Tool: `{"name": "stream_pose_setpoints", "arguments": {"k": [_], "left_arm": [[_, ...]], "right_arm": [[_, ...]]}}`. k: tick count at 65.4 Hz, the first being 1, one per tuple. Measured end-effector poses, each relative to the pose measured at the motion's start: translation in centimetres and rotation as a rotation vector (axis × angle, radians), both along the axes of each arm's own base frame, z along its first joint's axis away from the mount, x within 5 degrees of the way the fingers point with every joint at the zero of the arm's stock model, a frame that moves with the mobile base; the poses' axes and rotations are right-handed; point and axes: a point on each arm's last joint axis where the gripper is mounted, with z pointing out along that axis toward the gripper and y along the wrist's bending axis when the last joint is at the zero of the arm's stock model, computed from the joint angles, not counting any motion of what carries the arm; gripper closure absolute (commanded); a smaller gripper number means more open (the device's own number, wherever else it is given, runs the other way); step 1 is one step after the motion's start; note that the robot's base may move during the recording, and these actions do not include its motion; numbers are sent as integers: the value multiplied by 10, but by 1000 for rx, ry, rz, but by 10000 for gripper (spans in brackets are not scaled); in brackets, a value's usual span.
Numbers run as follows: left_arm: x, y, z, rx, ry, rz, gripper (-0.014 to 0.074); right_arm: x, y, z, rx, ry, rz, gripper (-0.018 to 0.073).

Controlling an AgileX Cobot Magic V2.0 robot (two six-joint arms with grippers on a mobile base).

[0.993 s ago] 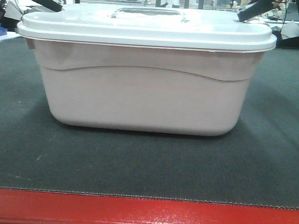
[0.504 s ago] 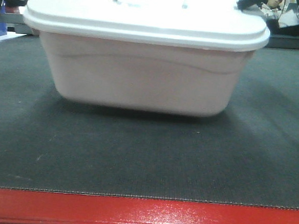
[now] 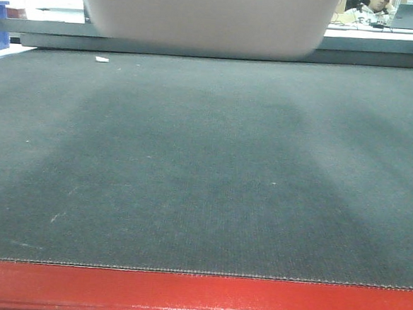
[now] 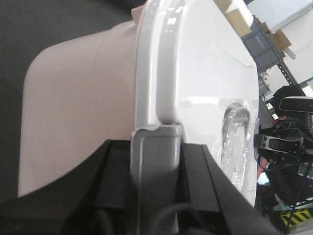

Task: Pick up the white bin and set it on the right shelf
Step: 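Lift the pink bin off the table with both grippers, then hold the bin raised with both grippers while backing away from the table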

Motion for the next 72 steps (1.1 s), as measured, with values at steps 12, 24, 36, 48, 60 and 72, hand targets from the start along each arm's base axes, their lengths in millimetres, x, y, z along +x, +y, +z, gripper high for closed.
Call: {"name": "stream_pose_setpoints", "arguments": {"k": [12, 24, 36, 48, 60, 72], "left_arm": [[-26, -5, 35, 63, -109, 9, 721], [-53, -9, 59, 108, -178, 20, 722], [-72, -13, 75, 128, -231, 16, 722], [-77, -22, 75, 182, -247, 8, 722], [-78, -34, 66, 214, -236, -8, 722], [-82, -37, 60, 247, -226, -13, 722]], "right_arm": [[-20, 1, 25, -31, -64, -4, 487], [-42, 2, 46, -69, -127, -12, 487], [-68, 5, 66, -135, -188, -25, 487], [-83, 5, 74, -206, -219, -43, 487], [-88, 7, 74, -287, -233, -60, 487], [-87, 9, 71, -336, -229, -60, 487]]}}
